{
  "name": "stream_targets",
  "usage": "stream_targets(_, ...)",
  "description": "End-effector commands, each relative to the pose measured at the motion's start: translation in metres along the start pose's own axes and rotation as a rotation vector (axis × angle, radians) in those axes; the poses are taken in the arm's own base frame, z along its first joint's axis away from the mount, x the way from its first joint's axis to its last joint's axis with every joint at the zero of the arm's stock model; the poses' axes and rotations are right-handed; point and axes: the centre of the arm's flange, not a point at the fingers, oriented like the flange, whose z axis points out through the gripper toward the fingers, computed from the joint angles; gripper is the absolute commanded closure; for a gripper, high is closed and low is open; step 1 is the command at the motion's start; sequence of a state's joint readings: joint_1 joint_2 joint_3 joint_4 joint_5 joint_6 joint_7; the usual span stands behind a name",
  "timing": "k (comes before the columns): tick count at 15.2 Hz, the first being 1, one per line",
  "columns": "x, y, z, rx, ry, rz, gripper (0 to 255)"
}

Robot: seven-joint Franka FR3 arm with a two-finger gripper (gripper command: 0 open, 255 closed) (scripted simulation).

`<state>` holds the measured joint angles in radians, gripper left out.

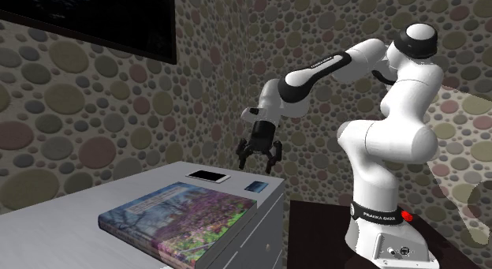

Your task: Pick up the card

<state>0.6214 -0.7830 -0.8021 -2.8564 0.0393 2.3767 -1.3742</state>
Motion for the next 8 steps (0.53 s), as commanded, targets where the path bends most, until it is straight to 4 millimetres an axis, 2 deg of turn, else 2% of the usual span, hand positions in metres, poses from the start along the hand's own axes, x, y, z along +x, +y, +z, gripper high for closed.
stream_targets(1, -0.004, 0.002, 0.011, 0.009, 0.012, -0.043, 0)
stream_targets(7, -0.023, 0.002, 0.041, 0.009, 0.012, -0.043, 0)
stream_targets(8, -0.023, 0.002, 0.041, 0.009, 0.012, -0.043, 0)
